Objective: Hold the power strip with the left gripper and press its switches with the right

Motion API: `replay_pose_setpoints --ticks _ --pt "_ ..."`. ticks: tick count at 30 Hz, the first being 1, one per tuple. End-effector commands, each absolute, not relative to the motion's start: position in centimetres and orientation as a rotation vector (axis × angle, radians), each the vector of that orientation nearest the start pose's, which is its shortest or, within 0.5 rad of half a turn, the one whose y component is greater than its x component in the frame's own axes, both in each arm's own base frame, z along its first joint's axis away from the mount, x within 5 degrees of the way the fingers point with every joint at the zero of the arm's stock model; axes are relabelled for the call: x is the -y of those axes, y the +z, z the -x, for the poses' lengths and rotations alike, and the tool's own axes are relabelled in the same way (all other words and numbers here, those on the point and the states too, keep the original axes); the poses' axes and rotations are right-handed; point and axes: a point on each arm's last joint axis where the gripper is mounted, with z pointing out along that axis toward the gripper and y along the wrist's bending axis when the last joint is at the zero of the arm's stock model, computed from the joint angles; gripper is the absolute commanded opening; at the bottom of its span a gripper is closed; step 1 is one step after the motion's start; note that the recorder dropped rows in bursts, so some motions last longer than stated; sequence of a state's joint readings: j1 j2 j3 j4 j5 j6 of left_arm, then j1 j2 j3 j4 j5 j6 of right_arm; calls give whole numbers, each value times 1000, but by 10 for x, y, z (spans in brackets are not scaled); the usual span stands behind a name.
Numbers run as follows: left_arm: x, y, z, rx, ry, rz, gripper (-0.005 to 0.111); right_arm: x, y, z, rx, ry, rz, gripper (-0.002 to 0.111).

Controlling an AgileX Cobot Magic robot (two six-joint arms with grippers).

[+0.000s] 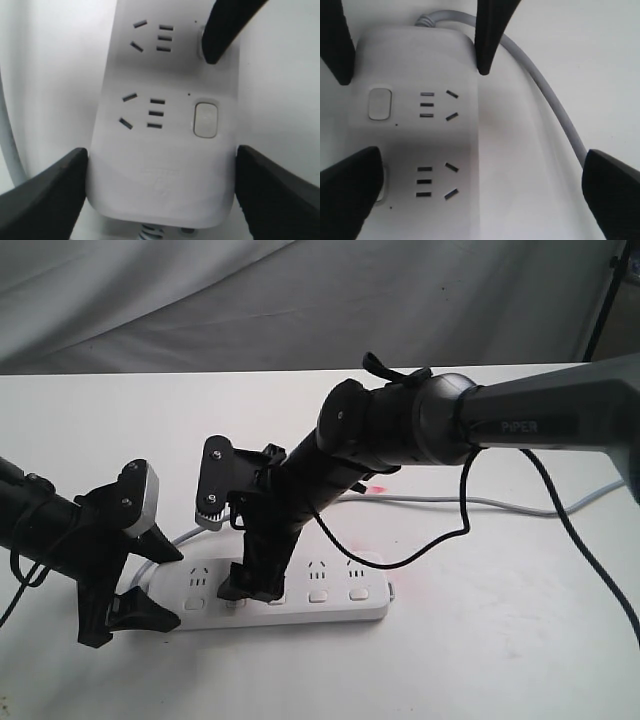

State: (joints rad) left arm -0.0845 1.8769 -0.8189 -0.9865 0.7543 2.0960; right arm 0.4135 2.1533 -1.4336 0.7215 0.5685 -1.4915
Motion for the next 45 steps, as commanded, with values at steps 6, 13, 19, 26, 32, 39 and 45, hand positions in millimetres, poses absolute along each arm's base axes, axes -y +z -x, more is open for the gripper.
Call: replay_pose_setpoints --ticks 6,13,19,26,32,39,45 --pt "77 113 -286 -2030 -601 -1684 48 -202 119 -390 -1985 274 1719 105" --pt "77 113 -286 -2030 -601 -1684 48 -198 113 -389 -1974 222 1731 105" --pt "77 113 -286 -2030 -601 -1684 48 -198 113 -389 -1961 210 1757 105" --pt "77 113 -286 -2030 -601 -1684 48 -206 105 -380 -1916 145 1820 105" --pt "77 113 -286 -2030 -601 -1684 48 -206 104 -379 -1904 129 1837 105" --pt "77 113 -286 -2030 -601 -1684 48 -207 105 -379 -1927 150 1803 105" --pt "77 113 -286 -2030 -601 -1684 48 -211 134 -377 -1926 205 1688 105"
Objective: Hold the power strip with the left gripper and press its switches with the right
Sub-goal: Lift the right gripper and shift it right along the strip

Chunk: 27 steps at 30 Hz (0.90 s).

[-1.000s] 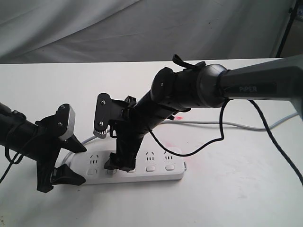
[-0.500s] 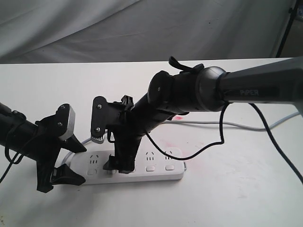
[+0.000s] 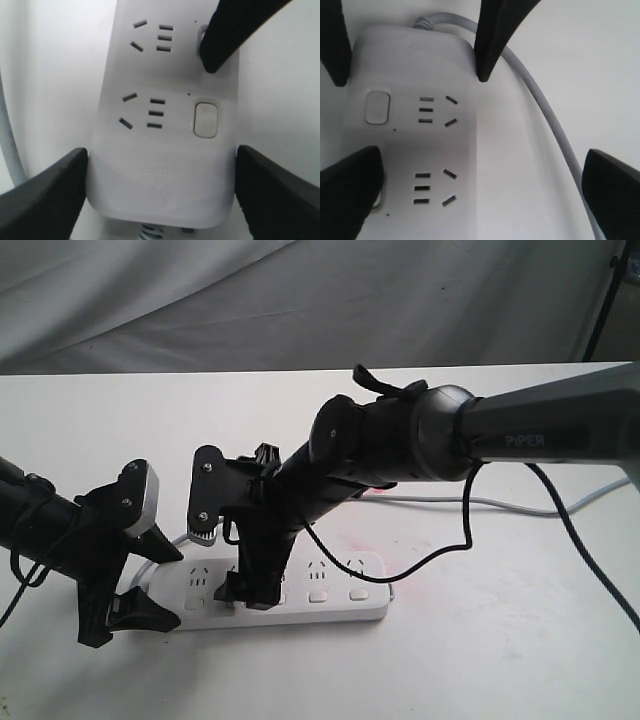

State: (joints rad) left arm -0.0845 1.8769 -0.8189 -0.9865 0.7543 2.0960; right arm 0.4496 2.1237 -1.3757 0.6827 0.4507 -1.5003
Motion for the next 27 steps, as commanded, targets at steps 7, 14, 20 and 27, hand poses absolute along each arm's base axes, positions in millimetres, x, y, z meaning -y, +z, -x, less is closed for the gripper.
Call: replay_pose_setpoints --ticks 7,14,20,27 --pt "77 113 -286 -2030 -601 -1684 48 -213 179 -370 -1920 309 1547 105" --pt "77 113 -286 -2030 -601 -1684 48 -204 179 -372 -1945 330 1548 105" --pt "77 113 -286 -2030 -601 -1684 48 -192 177 -375 -1976 337 1542 105" --pt "77 113 -286 -2030 -601 -1684 48 -174 170 -378 -2023 315 1523 105"
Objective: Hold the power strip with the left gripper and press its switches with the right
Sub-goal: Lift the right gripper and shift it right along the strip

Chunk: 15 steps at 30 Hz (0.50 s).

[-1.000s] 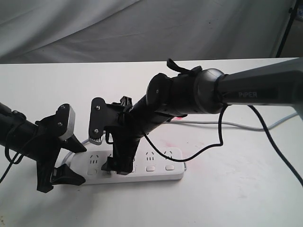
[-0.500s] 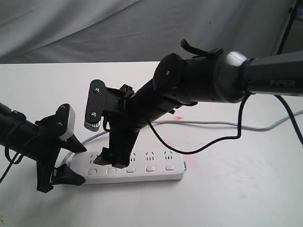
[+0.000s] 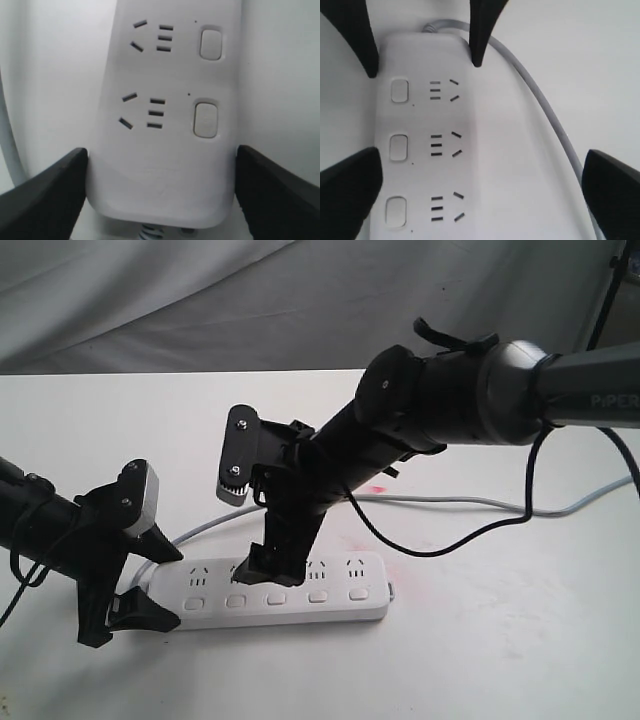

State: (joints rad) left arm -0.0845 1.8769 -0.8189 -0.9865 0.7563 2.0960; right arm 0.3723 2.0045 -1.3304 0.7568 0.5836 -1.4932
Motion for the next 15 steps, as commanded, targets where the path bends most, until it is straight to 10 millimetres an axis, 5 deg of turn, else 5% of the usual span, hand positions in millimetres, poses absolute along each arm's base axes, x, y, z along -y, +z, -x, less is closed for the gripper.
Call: replay_pose_setpoints --ticks 1,15 --pt "77 113 -286 -2030 -601 -1684 48 -173 170 -378 -2026 318 1523 105" --pt "77 113 -286 -2030 -601 -1684 48 -170 170 -378 -2036 333 1524 105"
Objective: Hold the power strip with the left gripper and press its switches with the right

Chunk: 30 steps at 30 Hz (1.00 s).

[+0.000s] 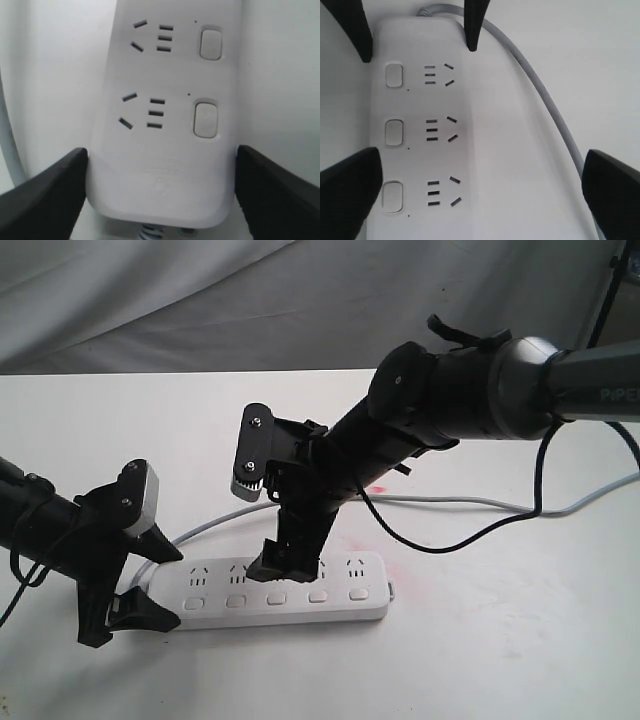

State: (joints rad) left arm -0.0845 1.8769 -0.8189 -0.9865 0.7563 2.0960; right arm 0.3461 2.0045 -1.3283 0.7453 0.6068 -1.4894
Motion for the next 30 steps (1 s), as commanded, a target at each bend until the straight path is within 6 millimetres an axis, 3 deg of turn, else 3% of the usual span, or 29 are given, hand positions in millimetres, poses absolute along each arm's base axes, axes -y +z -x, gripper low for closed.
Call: replay_pose_setpoints --ticks 1,16,23,30 --pt "77 113 -286 -2030 -601 -1684 48 -170 170 -378 -2036 333 1524 105" --pt "77 113 -286 -2030 -601 -1684 48 -166 161 -377 -2030 263 1528 105" --pt "77 113 -286 -2030 -601 -1684 48 -166 139 -379 -2055 273 1554 105" --pt "77 113 -286 -2030 -601 -1684 48 -166 139 -380 -2054 273 1548 105"
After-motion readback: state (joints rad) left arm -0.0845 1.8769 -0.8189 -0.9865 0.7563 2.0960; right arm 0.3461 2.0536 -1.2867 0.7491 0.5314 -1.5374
